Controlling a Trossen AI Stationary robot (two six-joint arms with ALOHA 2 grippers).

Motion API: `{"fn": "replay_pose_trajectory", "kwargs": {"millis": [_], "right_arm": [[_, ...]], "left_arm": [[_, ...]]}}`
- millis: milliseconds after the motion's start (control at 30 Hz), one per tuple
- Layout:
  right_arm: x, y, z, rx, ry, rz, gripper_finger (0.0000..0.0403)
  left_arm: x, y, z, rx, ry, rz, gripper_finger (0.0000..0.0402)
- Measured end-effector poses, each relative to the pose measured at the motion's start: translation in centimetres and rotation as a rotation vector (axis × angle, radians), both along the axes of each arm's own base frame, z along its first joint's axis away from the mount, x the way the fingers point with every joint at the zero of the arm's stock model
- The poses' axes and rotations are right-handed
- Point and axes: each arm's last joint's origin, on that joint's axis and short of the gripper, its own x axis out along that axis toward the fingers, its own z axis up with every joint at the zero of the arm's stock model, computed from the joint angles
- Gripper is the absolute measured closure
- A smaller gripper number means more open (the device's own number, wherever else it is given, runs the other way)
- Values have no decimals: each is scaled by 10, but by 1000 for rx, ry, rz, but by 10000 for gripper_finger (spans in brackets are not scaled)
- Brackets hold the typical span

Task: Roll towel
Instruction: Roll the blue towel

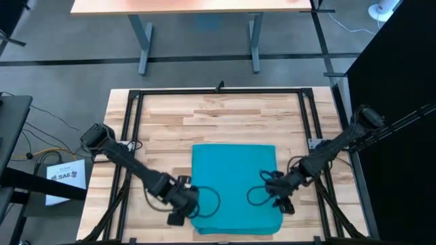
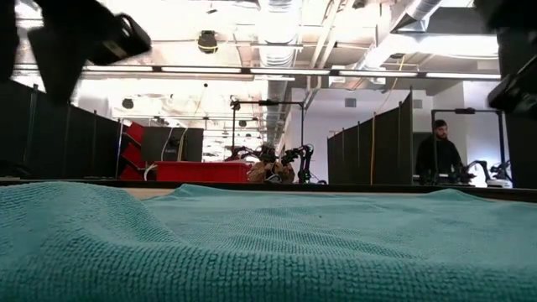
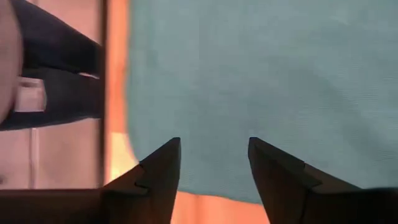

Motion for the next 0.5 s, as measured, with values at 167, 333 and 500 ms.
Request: {"fn": "replay_pose_trajectory", "kwargs": {"millis": [167,333,500], "right_arm": [[6,41,6,-19,-44,23,195],[18,79,-1,-153,54,51,201],[29,109,-6,-230,129,78,207]], "left_arm": [[-2,-30,-3,30,7,-63,269],[0,-66,-19,94,74,-125,269],[4,-95,-21,137,91,-120,269]]}}
